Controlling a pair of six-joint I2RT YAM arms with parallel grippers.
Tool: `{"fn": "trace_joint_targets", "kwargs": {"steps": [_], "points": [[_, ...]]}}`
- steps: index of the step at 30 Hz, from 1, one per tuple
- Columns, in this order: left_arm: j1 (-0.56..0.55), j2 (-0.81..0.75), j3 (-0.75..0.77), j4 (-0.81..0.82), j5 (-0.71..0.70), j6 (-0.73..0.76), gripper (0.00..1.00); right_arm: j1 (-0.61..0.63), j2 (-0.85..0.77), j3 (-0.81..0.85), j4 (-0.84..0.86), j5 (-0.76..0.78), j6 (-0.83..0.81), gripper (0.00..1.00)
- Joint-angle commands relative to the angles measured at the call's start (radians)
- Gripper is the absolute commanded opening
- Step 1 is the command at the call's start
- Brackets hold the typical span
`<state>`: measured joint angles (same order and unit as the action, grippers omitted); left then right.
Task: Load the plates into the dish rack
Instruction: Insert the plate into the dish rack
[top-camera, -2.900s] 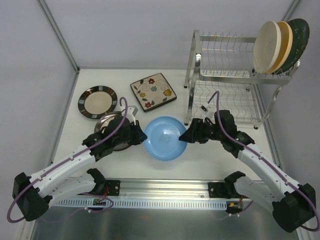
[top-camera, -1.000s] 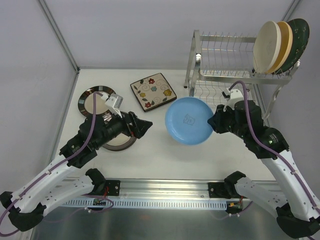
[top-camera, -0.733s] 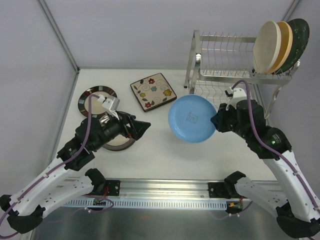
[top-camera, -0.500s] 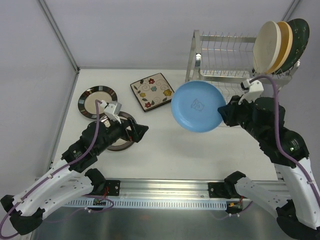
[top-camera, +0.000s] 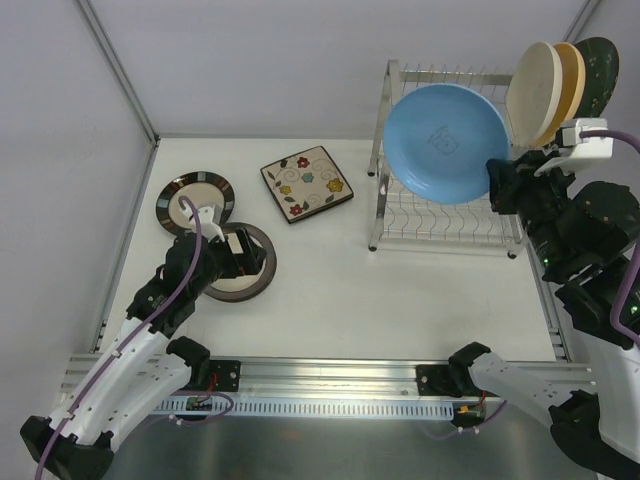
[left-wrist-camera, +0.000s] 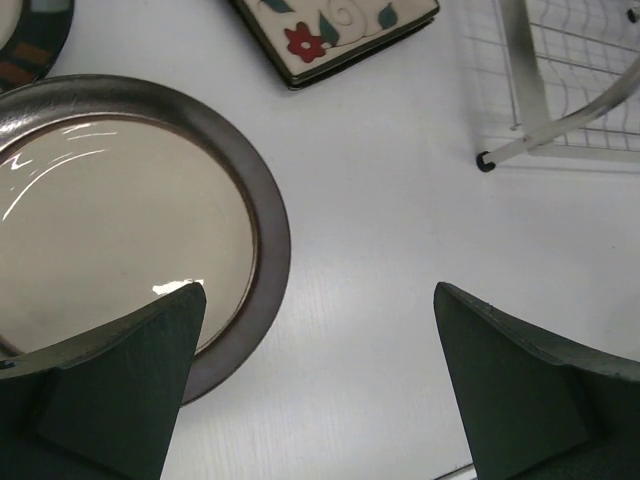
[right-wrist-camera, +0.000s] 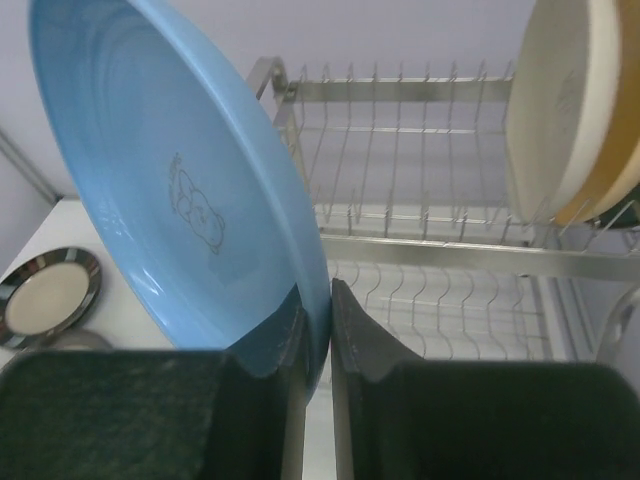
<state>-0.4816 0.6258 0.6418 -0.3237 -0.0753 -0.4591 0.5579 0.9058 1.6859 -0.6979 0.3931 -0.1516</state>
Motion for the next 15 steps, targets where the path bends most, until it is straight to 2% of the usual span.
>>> {"fn": "trace_joint_targets", "kwargs": {"steps": [1,7,15], "points": [[0.043,0.0,-0.004,-0.064,0.039,0.017,0.99,-0.001,0.013,0.046,0.156,0.15,-0.092,0.01],[0.06,0.015,-0.021,-0.081,-0.001,0.08,0.99,-0.003,0.033,0.055,0.345,0.317,-0.255,0.01],[0.064,0.049,0.01,-0.086,-0.066,0.141,0.99,-0.001,0.145,0.084,0.596,0.53,-0.5,0.01]]}}
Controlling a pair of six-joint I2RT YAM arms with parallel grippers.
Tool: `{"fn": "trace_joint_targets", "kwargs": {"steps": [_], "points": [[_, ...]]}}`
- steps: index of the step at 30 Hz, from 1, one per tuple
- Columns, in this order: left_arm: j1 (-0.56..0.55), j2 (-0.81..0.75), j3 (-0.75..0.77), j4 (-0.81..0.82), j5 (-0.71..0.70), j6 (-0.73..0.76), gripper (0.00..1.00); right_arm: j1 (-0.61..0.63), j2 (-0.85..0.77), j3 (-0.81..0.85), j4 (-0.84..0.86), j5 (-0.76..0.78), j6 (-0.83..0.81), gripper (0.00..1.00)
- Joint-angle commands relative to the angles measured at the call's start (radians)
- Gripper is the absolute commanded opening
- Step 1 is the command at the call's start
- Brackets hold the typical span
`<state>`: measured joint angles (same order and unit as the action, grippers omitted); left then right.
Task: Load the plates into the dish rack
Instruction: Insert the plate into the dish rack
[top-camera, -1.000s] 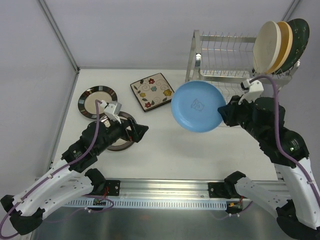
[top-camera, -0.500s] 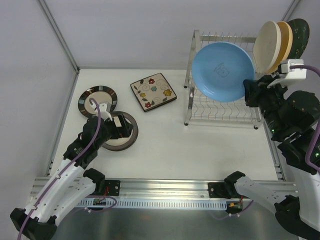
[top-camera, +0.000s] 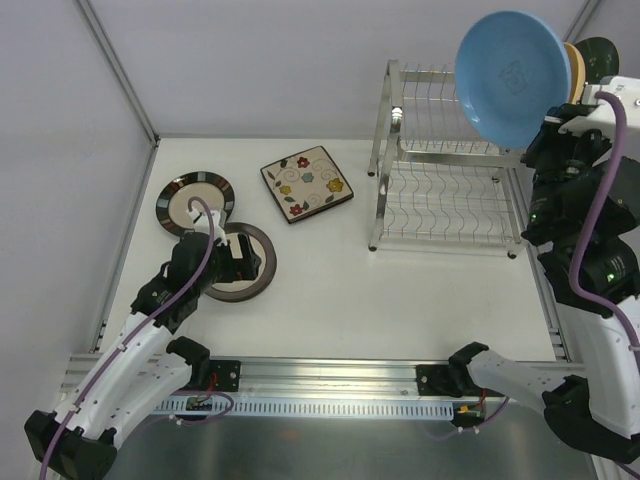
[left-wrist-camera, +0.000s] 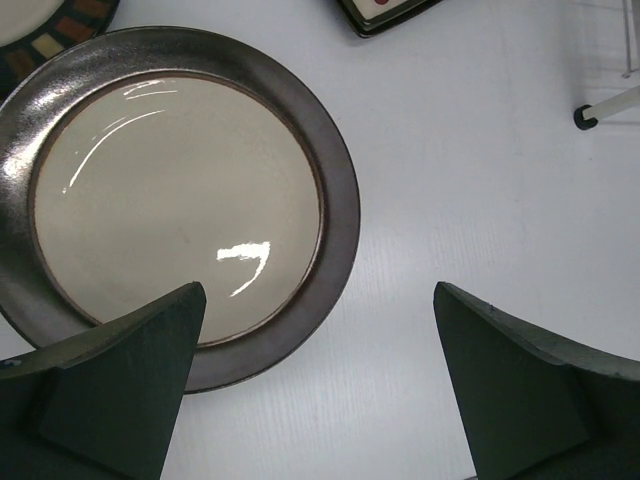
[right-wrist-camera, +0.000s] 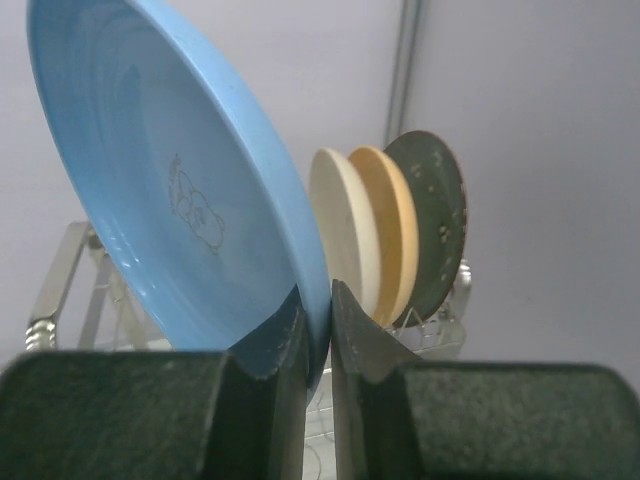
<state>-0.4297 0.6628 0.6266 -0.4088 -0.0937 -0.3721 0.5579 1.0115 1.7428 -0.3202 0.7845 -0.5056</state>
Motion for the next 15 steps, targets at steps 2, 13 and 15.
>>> {"fn": "trace_joint_targets", "kwargs": {"steps": [2,13,15], "points": [[0.012,0.027,0.039,-0.001,-0.06,0.079,0.99,-0.001,0.062,0.029,0.297,0.18,-0.233,0.01],[0.029,0.103,0.041,0.016,-0.057,0.096,0.99,-0.036,0.24,0.06,0.51,0.3,-0.52,0.01],[0.031,0.104,0.038,0.022,-0.054,0.102,0.99,-0.059,0.265,0.066,0.506,0.308,-0.524,0.01]]}}
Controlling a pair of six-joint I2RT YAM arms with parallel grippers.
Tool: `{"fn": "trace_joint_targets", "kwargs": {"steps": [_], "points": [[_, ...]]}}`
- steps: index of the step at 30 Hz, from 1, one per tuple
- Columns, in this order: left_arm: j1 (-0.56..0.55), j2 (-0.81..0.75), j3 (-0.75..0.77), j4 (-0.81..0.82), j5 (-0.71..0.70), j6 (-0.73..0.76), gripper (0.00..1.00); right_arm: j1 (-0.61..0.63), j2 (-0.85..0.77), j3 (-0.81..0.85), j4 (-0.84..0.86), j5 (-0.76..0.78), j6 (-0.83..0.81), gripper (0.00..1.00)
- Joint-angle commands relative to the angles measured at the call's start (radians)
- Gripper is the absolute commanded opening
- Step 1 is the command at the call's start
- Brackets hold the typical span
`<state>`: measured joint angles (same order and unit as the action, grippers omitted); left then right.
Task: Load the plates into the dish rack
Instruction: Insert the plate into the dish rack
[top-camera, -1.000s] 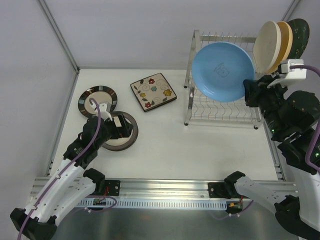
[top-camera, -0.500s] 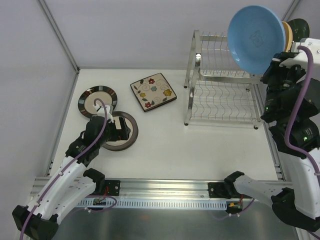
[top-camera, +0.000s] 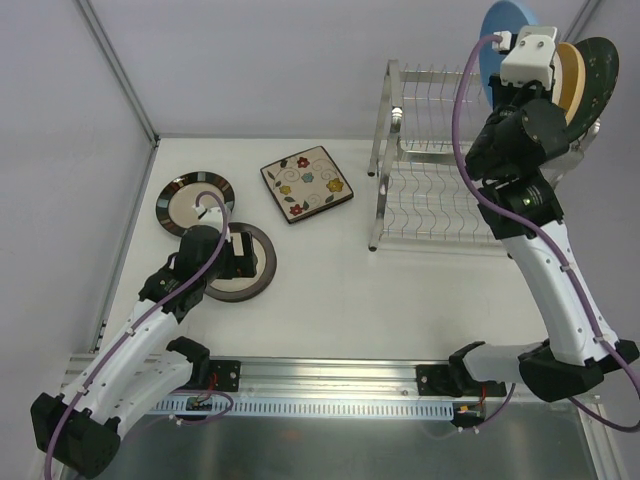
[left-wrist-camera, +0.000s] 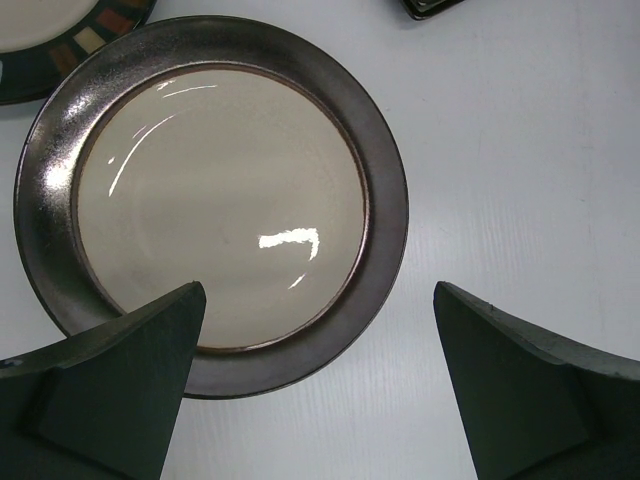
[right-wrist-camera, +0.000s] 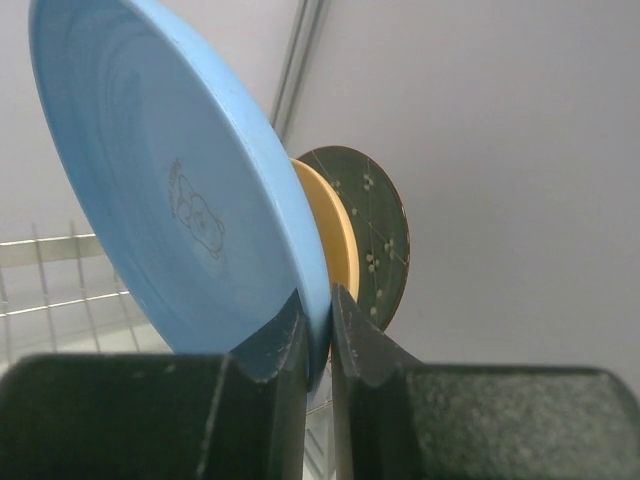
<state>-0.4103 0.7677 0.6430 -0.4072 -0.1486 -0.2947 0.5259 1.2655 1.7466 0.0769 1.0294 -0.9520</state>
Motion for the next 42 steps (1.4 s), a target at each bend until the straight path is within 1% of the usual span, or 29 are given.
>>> {"fn": "trace_joint_targets", "kwargs": {"steps": [1,6,10,22,33,42], "points": [[0.014,-0.002,0.023,0.021,-0.002,0.026,0.99,-0.035,0.017,0.063,0.086,0.069,-0.076,0.01],[0.024,-0.002,0.021,0.022,0.003,0.028,0.99,-0.093,0.06,0.09,0.005,0.081,-0.05,0.01],[0.031,0.001,0.02,0.021,0.012,0.029,0.99,-0.158,0.083,0.117,-0.153,0.054,0.041,0.0],[0.051,0.008,0.023,0.024,0.04,0.028,0.99,-0.242,0.159,0.179,-0.337,0.012,0.157,0.01],[0.064,0.012,0.023,0.022,0.052,0.028,0.99,-0.259,0.225,0.206,-0.39,0.038,0.19,0.01],[0.067,0.008,0.021,0.024,0.06,0.025,0.99,-0.276,0.258,0.22,-0.399,0.115,0.217,0.01]]}}
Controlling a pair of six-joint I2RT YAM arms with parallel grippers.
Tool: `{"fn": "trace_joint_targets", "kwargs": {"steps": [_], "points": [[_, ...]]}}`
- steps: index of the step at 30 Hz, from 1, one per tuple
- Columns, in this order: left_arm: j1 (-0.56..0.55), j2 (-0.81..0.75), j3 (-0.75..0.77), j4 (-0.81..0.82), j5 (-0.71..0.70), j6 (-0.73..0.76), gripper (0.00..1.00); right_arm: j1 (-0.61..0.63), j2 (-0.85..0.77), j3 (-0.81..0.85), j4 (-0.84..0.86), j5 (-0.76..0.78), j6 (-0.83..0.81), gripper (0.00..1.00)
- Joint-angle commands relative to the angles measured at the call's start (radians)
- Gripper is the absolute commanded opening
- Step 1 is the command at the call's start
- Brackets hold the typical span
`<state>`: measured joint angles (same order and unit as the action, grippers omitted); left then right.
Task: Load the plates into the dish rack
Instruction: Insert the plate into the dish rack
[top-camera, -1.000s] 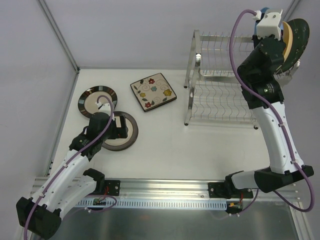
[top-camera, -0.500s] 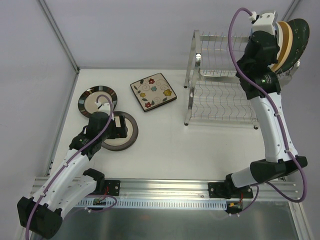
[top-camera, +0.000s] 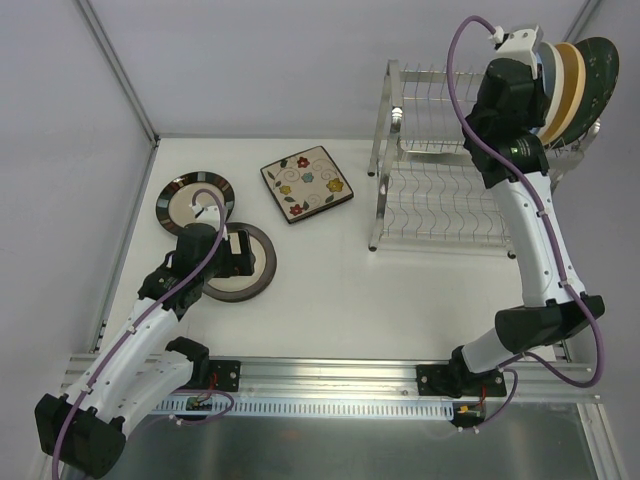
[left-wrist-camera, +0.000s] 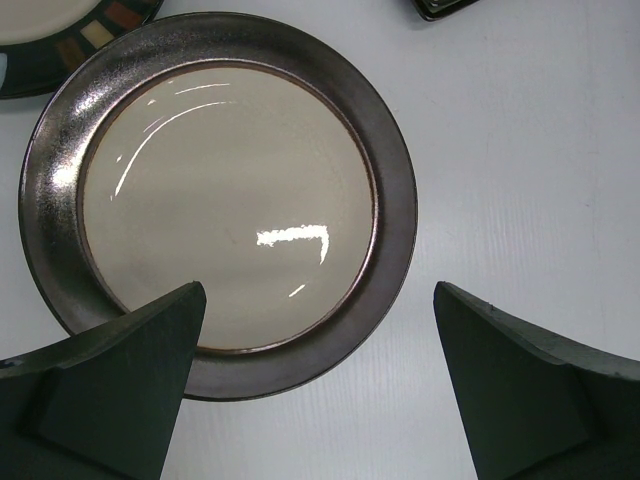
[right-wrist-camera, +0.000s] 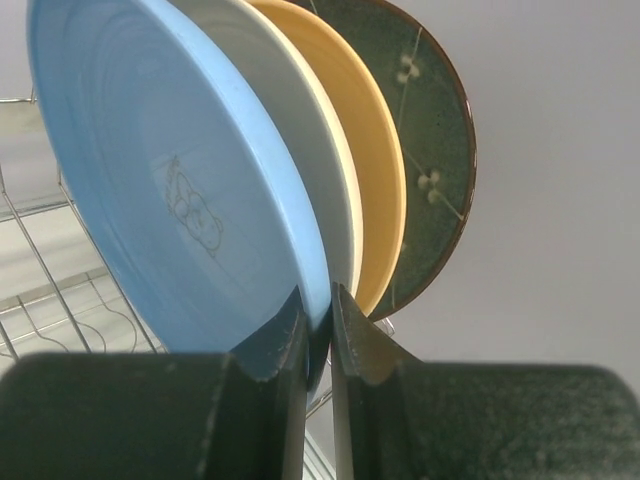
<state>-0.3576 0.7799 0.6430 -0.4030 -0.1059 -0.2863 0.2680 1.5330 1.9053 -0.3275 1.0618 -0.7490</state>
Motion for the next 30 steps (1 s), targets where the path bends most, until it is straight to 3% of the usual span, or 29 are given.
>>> {"fn": "trace_joint_targets", "kwargs": {"steps": [1,30], "points": [[0.014,-0.002,0.02,0.02,0.017,0.015,0.99,-0.021,-0.008,0.063,0.01,0.099,0.02,0.01],[0.023,-0.001,0.018,0.02,0.049,-0.002,0.99,-0.03,0.07,0.163,-0.246,0.171,0.155,0.0]]}}
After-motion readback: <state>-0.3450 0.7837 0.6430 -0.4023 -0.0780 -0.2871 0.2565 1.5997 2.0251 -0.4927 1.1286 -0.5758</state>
